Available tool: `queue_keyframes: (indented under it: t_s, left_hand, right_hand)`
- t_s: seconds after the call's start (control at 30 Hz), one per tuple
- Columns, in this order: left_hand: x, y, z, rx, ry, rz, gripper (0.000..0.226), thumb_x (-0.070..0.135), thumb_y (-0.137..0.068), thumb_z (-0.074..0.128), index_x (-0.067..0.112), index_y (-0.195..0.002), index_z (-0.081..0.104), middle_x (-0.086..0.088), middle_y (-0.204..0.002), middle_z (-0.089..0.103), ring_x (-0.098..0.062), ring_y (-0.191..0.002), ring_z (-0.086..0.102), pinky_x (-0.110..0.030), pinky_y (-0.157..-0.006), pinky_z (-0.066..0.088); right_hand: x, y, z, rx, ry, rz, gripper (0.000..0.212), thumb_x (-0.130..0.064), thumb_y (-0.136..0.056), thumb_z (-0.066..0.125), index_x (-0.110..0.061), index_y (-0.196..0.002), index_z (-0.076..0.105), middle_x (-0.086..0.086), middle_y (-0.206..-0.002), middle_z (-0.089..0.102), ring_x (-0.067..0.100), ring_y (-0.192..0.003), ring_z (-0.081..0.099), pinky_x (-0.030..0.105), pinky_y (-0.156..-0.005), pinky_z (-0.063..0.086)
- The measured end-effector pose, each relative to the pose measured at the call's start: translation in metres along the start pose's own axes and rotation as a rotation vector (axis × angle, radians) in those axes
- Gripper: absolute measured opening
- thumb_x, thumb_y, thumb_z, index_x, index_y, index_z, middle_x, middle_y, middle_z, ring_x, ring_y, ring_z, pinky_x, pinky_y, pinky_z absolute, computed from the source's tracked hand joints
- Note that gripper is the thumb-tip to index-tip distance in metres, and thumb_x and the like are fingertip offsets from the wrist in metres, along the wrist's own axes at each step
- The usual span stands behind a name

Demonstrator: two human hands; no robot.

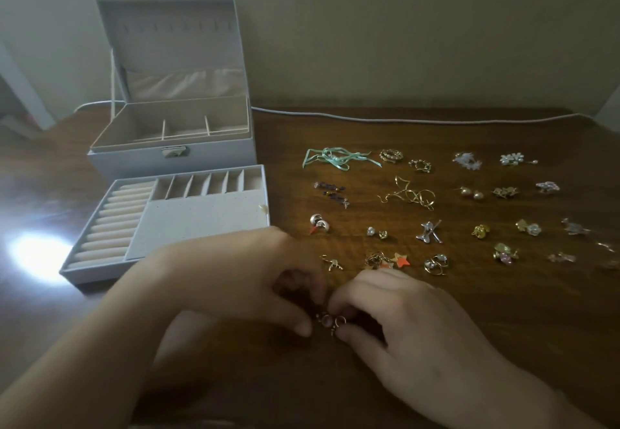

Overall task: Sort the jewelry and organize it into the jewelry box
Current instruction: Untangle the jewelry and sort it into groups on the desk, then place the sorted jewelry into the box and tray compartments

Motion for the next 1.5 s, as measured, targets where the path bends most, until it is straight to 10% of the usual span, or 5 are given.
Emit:
queue_keyframes:
  t_s: [0.33,0.6,0.9,1.33,1.5]
  left_hand:
    - [-0.113,0.09,-0.084,0.599,-0.159,-0.377,0.048,0.079,-0.072,0.054,0.041,-0.099,0.065,0.018,-0.083,0.06,-0.005,-0.076,0.057,-0.024,-0.066,0.047]
    - [-0.149,0.099,-0.052,0.463,-0.088,-0.494,0.095,0.102,-0.052,0.036,0.052,-0.132,0.045,0.025,-0.145,0.037,-0.005,-0.138,0.026,-0.041,-0.119,0.024]
    - [-0.139,0.091,-0.043,0.438,-0.121,-0.514,0.08,0.088,-0.069,0.042,0.05,-0.14,0.037,0.025,-0.147,0.028,-0.006,-0.139,0.013,-0.039,-0.118,0.012]
    - [-0.141,0.096,-0.045,0.481,-0.137,-0.511,0.077,0.084,-0.076,0.047,0.048,-0.142,0.033,0.025,-0.15,0.027,-0.007,-0.142,0.015,-0.043,-0.122,0.013]
    - [-0.101,0.093,-0.067,0.804,-0.165,-0.339,0.094,0.079,-0.073,0.055,0.045,-0.15,0.014,0.017,-0.156,0.025,-0.012,-0.142,0.023,-0.04,-0.118,0.024]
  right_hand:
    - [-0.014,-0.015,0.012,-0.121,0.062,-0.09,0.032,-0.06,-0.092,0.035,-0.046,-0.12,0.044,-0.02,-0.108,0.048,-0.001,-0.101,0.043,0.021,-0.08,0.04]
    - [-0.023,-0.038,-0.002,-0.17,0.135,-0.024,0.039,-0.068,-0.089,0.038,-0.048,-0.122,0.041,-0.028,-0.105,0.048,-0.007,-0.098,0.044,0.016,-0.085,0.039]
    - [-0.017,-0.147,-0.007,0.01,0.278,0.21,0.037,-0.064,-0.091,0.04,-0.032,-0.085,0.056,-0.011,-0.079,0.058,0.01,-0.075,0.056,0.033,-0.07,0.054]
    - [-0.025,-0.164,0.009,-0.089,0.396,0.121,0.025,-0.044,-0.098,0.037,-0.031,-0.086,0.054,-0.009,-0.076,0.058,0.008,-0.069,0.056,0.031,-0.069,0.054]
    - [-0.024,-0.167,-0.02,0.226,-0.455,0.105,0.024,-0.027,-0.099,0.049,-0.021,-0.083,0.065,0.001,-0.073,0.067,0.009,-0.065,0.061,0.029,-0.059,0.046]
Point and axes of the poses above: each hand's wrist, its own y-axis away from the middle knuckle, its own z-axis out of the palm, x = y × z, the point moved 9 cm from there along -y, towards the middle knuckle
